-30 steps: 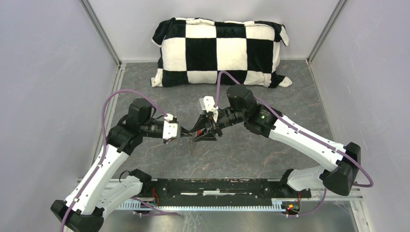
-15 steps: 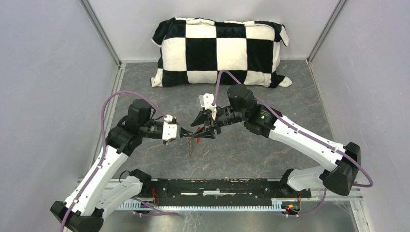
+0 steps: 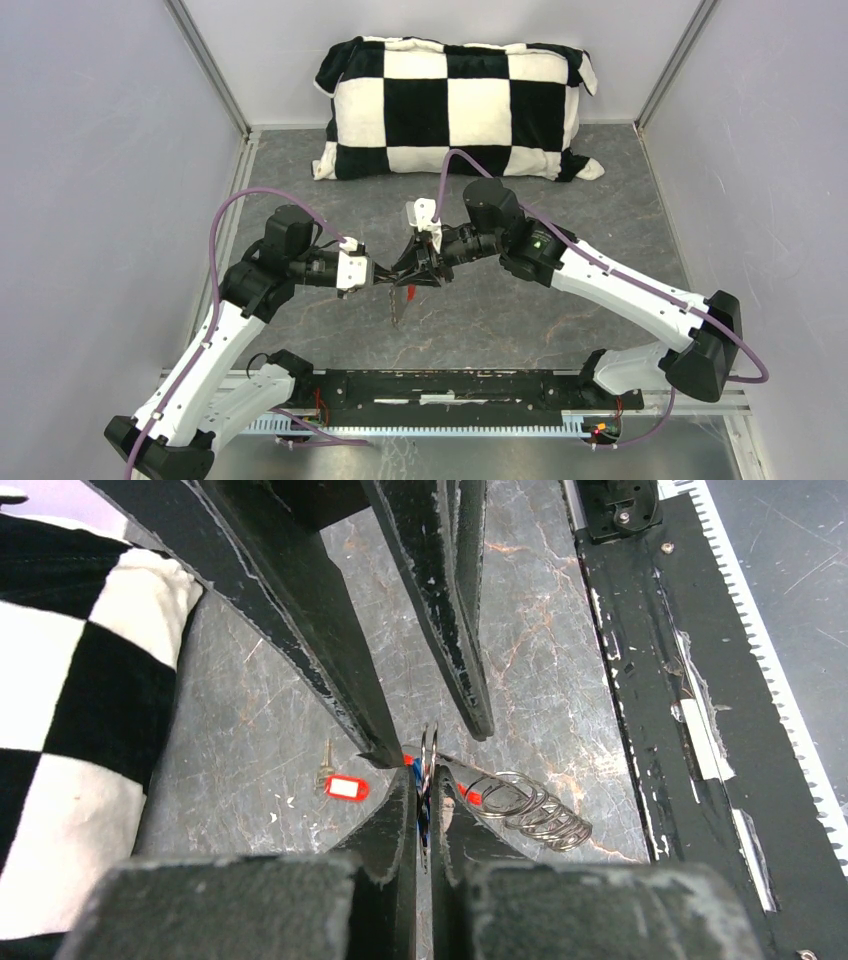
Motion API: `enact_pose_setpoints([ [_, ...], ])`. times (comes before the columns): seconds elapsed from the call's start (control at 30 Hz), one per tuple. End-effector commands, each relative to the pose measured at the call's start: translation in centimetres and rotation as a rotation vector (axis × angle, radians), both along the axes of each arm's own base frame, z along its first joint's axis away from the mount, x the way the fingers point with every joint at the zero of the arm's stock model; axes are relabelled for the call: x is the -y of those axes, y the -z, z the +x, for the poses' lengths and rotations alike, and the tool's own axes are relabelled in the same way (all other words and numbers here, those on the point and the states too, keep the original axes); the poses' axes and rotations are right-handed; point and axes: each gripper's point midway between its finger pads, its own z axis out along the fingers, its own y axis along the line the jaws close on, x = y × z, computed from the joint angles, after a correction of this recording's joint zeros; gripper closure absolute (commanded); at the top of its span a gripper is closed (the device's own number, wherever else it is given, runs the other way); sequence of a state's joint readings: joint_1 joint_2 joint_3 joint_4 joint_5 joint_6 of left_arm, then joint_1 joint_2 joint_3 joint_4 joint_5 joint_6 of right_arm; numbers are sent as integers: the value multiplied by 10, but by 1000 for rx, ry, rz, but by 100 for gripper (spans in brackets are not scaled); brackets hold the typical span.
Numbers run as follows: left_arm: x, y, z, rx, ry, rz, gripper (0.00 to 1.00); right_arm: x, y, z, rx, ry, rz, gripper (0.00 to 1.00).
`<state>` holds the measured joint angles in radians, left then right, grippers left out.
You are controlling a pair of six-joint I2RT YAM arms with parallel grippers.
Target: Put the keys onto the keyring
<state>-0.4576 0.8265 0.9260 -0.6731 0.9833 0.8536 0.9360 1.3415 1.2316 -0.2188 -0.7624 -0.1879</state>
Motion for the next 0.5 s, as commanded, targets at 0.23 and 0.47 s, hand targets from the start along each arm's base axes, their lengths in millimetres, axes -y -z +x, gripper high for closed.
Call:
enact_pose_setpoints([
  [0.23, 2, -14, 4, 59, 2, -29, 98, -7, -3, 9, 22, 39, 18, 94],
  [0.47, -4, -4, 5, 138, -4, -6, 67, -4, -6, 7, 10, 46, 31, 100],
])
